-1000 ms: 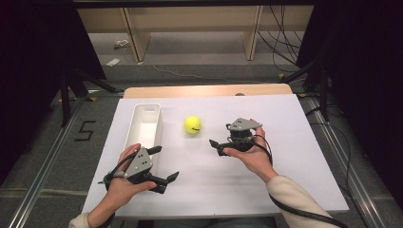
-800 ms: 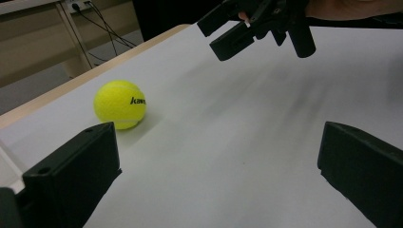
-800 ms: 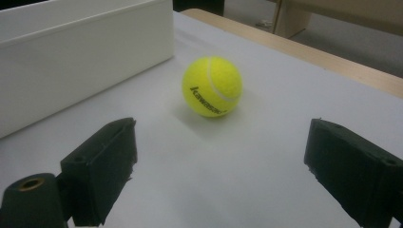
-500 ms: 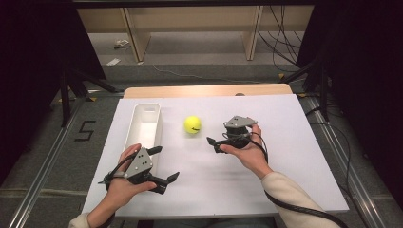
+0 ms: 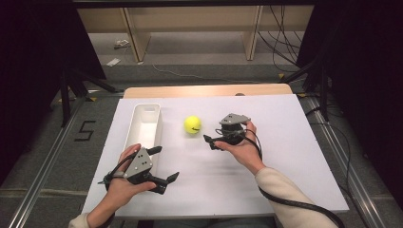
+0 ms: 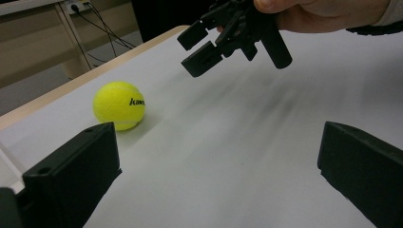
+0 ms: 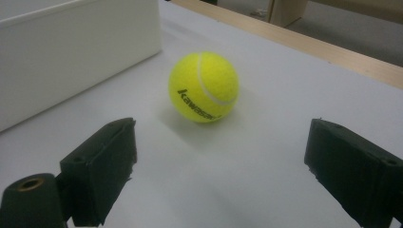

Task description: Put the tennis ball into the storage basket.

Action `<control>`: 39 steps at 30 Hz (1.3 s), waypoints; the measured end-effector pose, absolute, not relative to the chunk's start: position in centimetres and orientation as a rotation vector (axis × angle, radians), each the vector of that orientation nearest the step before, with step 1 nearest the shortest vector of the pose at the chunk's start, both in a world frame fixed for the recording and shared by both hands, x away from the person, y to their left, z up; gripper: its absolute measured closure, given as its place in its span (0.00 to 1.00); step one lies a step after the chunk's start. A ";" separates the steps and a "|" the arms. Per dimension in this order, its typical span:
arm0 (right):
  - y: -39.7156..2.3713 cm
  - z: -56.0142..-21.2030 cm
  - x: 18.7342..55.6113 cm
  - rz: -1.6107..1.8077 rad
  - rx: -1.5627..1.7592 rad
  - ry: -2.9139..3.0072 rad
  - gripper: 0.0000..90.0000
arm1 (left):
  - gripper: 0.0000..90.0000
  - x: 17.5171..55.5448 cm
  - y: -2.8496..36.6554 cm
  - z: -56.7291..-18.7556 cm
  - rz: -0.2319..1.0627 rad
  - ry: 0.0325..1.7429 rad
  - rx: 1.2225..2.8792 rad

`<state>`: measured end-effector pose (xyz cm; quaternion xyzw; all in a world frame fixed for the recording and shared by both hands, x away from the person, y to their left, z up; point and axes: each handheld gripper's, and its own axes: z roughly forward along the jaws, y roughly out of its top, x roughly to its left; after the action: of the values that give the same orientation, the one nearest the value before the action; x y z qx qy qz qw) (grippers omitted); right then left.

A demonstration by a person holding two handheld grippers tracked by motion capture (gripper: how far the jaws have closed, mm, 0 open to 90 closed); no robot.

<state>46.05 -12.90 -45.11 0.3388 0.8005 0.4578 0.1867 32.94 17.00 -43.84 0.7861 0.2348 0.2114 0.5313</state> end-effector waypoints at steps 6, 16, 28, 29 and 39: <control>-12.5 -45.4 46.6 1.285 0.963 2.252 0.12 | 0.00 32.9 17.0 -43.8 0.506 0.561 1.875; -11.9 -45.6 47.3 1.286 0.979 2.239 0.12 | 0.00 32.9 17.1 -43.9 0.501 0.569 1.875; -9.9 -46.3 48.2 1.277 0.972 2.269 0.12 | 0.00 33.0 17.1 -43.9 0.504 0.571 1.878; -9.8 -46.3 48.3 1.274 0.969 2.274 0.12 | 0.00 33.0 17.1 -43.9 0.502 0.572 1.877; -8.3 -46.7 49.1 1.273 0.962 2.291 0.12 | 0.00 33.0 17.2 -44.0 0.498 0.574 1.875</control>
<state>49.06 -8.29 -46.68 0.3392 0.8081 0.4491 0.1738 33.00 17.21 -43.98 0.7857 0.2406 0.2085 0.5304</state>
